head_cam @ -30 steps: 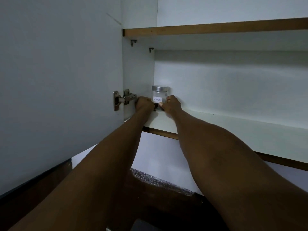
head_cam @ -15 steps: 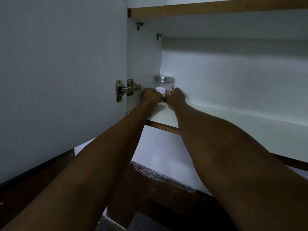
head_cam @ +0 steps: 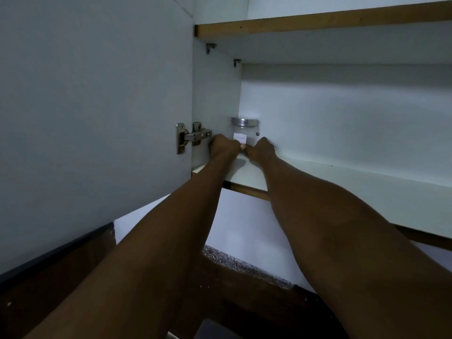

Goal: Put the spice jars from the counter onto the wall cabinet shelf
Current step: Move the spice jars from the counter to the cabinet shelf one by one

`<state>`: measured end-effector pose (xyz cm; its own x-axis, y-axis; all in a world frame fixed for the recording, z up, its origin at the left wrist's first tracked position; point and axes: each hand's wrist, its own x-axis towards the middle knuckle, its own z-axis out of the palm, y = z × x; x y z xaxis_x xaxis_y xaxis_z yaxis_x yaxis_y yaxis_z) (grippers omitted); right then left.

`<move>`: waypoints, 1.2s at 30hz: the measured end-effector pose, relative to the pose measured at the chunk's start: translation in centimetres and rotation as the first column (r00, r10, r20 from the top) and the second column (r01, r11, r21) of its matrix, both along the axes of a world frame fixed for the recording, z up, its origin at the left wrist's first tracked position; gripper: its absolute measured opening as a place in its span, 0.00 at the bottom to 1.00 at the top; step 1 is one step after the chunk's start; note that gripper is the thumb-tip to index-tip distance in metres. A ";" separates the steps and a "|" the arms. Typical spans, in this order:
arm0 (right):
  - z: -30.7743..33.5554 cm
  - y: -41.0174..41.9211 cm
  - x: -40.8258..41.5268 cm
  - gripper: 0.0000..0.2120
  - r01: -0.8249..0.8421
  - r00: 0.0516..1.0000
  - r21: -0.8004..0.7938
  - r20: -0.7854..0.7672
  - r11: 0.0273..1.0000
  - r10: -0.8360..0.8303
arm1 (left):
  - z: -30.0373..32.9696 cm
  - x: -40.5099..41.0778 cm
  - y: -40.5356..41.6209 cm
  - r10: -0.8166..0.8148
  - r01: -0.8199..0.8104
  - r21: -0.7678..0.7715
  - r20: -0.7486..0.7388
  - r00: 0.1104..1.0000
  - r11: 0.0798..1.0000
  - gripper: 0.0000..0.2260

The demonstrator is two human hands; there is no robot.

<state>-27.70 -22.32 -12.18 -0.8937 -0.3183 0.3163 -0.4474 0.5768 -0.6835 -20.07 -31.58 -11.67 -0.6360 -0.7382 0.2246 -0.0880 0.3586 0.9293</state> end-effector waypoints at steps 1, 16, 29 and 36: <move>0.1 0.4 0.6 0.37 0.001 1.000 -0.002 0.022 1.000 -0.001 | -0.1 0.3 0.1 0.025 -0.024 -0.036 0.013 1.000 0.999 0.17; -1.7 11.4 16.7 0.21 0.047 0.968 0.421 -0.245 0.906 0.063 | -4.1 12.9 10.1 -0.067 0.070 -0.637 0.028 0.997 0.768 0.16; -21.4 19.2 25.8 0.41 -0.283 0.922 0.062 -0.257 0.957 0.290 | -21.5 22.7 17.0 -0.324 0.270 -0.518 -0.014 0.946 0.811 0.28; -36.1 24.7 30.0 0.44 -0.371 0.928 0.367 0.168 0.853 0.331 | -35.6 28.5 21.8 -0.428 0.555 -0.266 0.410 0.805 0.788 0.29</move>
